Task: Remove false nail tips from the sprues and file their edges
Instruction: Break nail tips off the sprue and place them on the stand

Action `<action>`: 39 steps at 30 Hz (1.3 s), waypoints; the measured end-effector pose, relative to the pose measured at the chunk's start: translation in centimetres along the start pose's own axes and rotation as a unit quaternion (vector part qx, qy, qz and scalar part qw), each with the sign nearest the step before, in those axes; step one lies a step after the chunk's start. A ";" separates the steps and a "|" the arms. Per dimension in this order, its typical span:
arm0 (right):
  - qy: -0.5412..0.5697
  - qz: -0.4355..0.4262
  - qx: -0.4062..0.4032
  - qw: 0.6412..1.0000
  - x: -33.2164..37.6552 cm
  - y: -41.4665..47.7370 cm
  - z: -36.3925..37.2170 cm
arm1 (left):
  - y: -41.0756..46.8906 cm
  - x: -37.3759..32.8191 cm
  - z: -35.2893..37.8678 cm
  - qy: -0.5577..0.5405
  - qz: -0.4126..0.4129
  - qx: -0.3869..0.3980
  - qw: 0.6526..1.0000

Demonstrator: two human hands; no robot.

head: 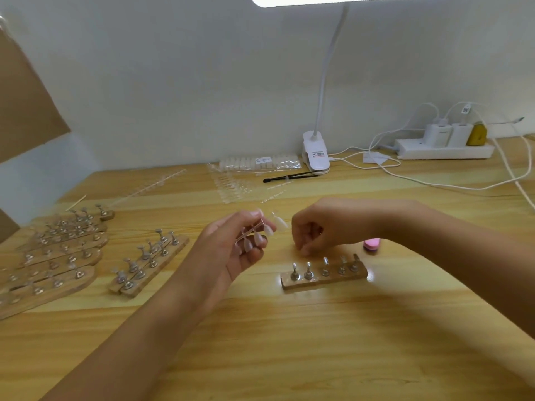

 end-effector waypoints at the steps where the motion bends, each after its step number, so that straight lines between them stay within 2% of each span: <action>1: -0.005 0.002 0.000 1.000 0.0 -0.1 -0.1 | -0.1 0.1 0.2 -0.011 -0.008 0.004 1.000; 3: 0.007 0.008 -0.028 1.000 0.1 -0.6 -1.0 | -0.3 0.5 0.6 -0.054 -0.031 0.007 0.998; 5: 0.068 0.000 -0.120 0.990 0.7 -1.8 -2.8 | -0.5 0.9 1.0 -0.109 -0.062 0.012 0.992; 7: 0.182 -0.028 -0.238 0.954 1.5 -3.9 -5.0 | -1.0 1.1 2.0 -0.156 -0.097 0.054 0.982; 9: 0.314 -0.067 -0.301 0.898 2.7 -6.3 -6.1 | -1.9 1.3 3.5 -0.195 -0.138 0.120 0.964; 10: 0.356 -0.084 -0.314 0.876 3.3 -7.2 -6.2 | -2.4 1.3 4.2 -0.211 -0.158 0.147 0.953; 12: 0.395 -0.099 -0.313 0.858 4.4 -8.3 -5.6 | -3.2 1.6 5.1 -0.232 -0.187 0.183 0.937; 15: 0.423 -0.085 -0.279 0.858 4.4 -8.6 -3.9 | -3.8 1.8 5.8 -0.248 -0.202 0.207 0.924; 20: 0.444 -0.080 -0.263 0.853 3.3 -9.2 -3.3 | -3.8 1.9 5.8 -0.229 -0.199 0.207 0.930; 24: 0.376 -0.096 -0.263 0.883 3.4 -9.5 -3.5 | -3.7 1.7 5.8 -0.218 -0.191 0.205 0.935; 28: 0.156 -0.097 -0.316 0.931 3.6 -9.9 -4.0 | -3.5 1.6 5.6 -0.230 -0.179 0.188 0.938; 30: 0.083 -0.106 -0.338 0.931 4.1 -10.3 -4.2 | -3.4 1.4 5.5 -0.237 -0.169 0.182 0.939; 39: -0.008 -0.080 -0.438 0.895 5.4 -11.1 -4.6 | -3.5 1.0 5.8 -0.198 -0.143 0.197 0.950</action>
Point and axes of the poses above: each hand's wrist, its own y-axis towards the middle knuckle, its own z-axis out of the palm, x = y × z, the point moved 9 cm from there along y, towards the middle knuckle, and after that the axes turned 6 degrees about -x, right-handed, at the moved point
